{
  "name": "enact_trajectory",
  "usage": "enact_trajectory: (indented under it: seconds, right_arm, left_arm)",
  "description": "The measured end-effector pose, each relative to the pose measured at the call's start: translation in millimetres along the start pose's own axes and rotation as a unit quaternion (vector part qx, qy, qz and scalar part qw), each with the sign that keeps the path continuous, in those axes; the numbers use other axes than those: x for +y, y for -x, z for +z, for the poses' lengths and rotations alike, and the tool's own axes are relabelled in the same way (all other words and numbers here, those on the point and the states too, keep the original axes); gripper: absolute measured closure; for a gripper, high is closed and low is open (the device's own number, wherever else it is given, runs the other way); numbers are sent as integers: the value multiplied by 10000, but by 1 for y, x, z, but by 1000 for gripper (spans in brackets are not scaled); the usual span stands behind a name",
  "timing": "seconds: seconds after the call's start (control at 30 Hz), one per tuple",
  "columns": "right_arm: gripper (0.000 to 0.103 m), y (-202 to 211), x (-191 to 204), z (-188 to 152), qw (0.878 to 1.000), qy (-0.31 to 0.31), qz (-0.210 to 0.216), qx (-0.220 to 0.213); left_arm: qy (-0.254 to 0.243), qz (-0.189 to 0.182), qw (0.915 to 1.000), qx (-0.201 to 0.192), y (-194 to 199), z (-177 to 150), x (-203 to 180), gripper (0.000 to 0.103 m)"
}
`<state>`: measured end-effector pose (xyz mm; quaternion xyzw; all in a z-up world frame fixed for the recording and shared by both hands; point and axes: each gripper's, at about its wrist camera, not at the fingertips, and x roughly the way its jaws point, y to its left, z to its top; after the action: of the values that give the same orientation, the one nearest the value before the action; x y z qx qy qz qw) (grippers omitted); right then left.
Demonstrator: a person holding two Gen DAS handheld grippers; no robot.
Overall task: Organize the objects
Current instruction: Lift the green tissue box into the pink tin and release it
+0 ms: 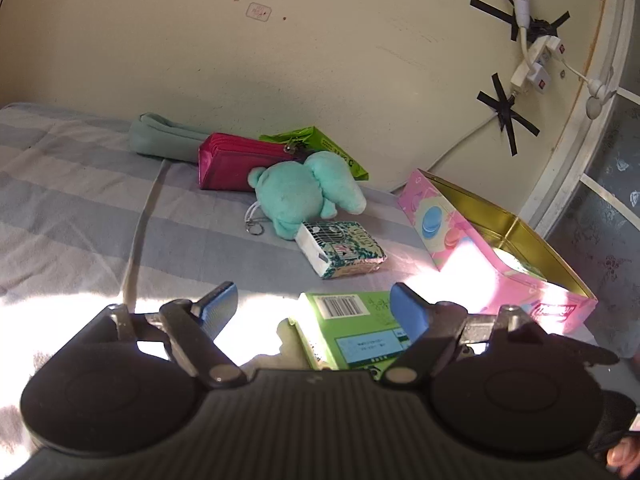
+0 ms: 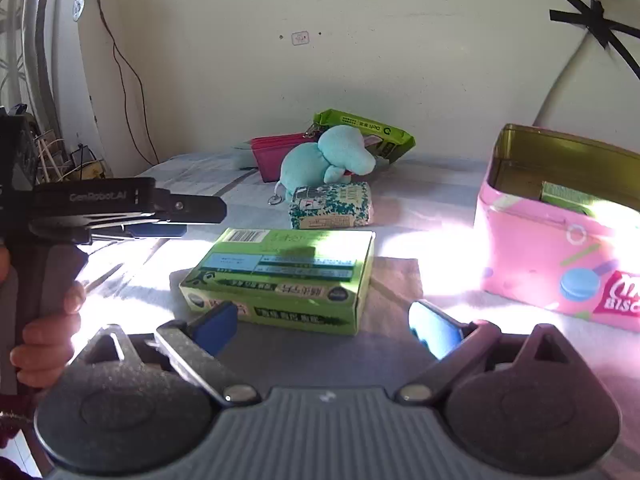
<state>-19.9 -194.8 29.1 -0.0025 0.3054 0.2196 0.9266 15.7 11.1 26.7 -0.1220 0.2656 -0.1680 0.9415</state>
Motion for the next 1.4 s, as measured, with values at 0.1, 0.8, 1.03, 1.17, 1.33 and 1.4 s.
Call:
enact_trajectory:
  seconds: [0.1, 0.8, 1.03, 1.17, 1.33, 1.4]
  right_arm:
    - [6, -13, 4, 3, 9995, 313, -28, 65]
    - [23, 49, -20, -15, 9967, 282, -510, -568]
    - [23, 79, -68, -4, 9844, 36, -1297, -1185]
    - [23, 93, -108, 2, 9775, -156, -1610, -1354]
    - [23, 99, -163, 7, 9722, -396, -1906, -1301]
    - [23, 98, -183, 9, 9720, -469, -1942, -1240]
  left_arm:
    - [-166, 1, 9996, 209, 0, -3, -8, 19]
    - [-1430, -914, 9843, 477, -9, -3, -115, 30]
    - [-1989, -1305, 9710, 234, -43, 27, -182, 30]
    - [-2183, -1515, 9637, 259, -71, 33, -220, 29]
    - [-2261, -1625, 9600, 308, -111, 38, -257, 27]
    - [-2190, -1616, 9614, 413, -127, 39, -265, 26]
